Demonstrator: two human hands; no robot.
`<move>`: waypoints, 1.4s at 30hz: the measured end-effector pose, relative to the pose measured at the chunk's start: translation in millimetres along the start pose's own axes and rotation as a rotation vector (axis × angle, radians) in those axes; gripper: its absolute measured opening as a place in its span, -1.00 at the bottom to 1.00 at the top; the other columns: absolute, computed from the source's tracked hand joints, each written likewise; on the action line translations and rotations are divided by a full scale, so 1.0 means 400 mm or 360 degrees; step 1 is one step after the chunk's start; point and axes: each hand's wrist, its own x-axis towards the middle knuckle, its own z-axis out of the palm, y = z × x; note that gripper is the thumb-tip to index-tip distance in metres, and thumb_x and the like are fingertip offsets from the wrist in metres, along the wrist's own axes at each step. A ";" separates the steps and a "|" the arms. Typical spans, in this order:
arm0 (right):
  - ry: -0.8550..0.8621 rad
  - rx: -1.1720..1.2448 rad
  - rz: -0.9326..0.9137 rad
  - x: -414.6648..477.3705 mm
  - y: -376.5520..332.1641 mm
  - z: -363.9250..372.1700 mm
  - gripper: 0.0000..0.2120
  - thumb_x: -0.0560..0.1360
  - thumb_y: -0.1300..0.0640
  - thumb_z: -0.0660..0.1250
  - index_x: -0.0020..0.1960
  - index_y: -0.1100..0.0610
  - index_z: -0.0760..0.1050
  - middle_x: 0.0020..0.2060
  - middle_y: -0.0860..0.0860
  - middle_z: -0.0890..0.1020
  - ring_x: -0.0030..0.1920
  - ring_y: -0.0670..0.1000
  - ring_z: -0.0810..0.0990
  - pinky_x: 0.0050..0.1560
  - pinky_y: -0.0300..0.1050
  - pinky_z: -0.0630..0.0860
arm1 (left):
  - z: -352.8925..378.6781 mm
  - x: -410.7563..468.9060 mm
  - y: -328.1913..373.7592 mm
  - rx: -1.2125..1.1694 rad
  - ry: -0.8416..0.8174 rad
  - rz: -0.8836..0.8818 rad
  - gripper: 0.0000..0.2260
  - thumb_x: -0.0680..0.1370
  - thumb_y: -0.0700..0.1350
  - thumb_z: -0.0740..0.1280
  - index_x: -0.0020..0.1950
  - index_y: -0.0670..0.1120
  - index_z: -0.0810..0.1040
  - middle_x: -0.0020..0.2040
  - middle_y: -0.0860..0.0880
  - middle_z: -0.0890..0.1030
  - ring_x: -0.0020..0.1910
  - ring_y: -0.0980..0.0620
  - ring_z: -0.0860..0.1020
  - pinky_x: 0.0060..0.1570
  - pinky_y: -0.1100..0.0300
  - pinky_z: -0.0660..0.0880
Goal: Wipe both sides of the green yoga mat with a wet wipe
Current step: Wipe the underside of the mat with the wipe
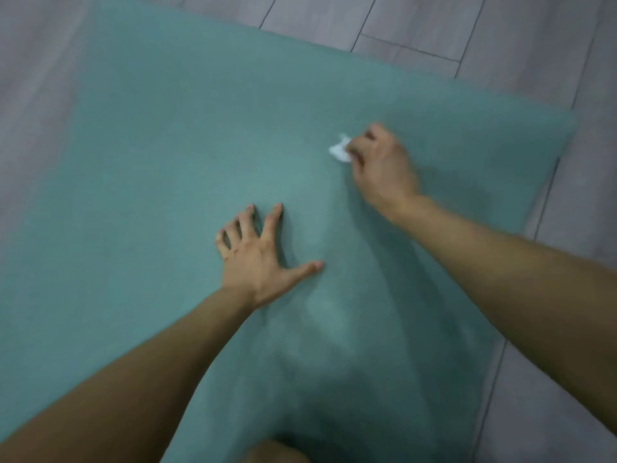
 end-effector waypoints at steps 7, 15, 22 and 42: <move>-0.0216 0.0024 -0.0729 -0.063 -0.101 0.032 -0.87 0.61 0.24 0.33 0.09 0.20 0.64 -0.06 0.18 0.53 -0.06 0.21 0.53 -0.11 0.06 0.48 | -0.051 0.131 -0.263 0.0347 0.0599 0.0631 -0.42 0.65 0.32 0.18 0.57 0.03 0.43 0.50 -0.13 0.42 0.52 -0.20 0.36 0.52 -0.21 0.20; 0.0248 -0.0053 0.0134 -0.012 -0.117 0.069 -0.79 0.59 0.29 0.29 0.16 0.24 0.65 -0.04 0.24 0.56 -0.06 0.26 0.55 -0.02 0.12 0.48 | -0.031 0.147 -0.287 0.0209 0.0723 0.0624 -0.45 0.64 0.18 0.25 0.58 -0.02 0.45 0.54 -0.13 0.41 0.57 -0.17 0.34 0.54 -0.26 0.18; 0.0107 -0.0194 -0.0245 0.029 -0.100 0.017 -0.80 0.60 0.24 0.27 0.05 0.24 0.67 -0.08 0.20 0.56 -0.02 0.22 0.54 -0.07 0.14 0.53 | -0.031 0.150 -0.293 0.0178 0.0743 0.0653 -0.45 0.61 0.16 0.29 0.57 -0.03 0.47 0.53 -0.16 0.42 0.55 -0.20 0.36 0.53 -0.29 0.19; 0.0334 0.0036 0.0541 0.059 -0.225 0.125 -0.73 0.54 0.25 0.25 0.11 0.21 0.69 -0.01 0.23 0.60 -0.02 0.26 0.61 0.08 0.05 0.52 | -0.030 0.157 -0.289 0.0105 0.0777 0.0609 -0.49 0.59 0.11 0.29 0.49 -0.09 0.49 0.50 -0.12 0.44 0.50 -0.17 0.40 0.55 -0.22 0.18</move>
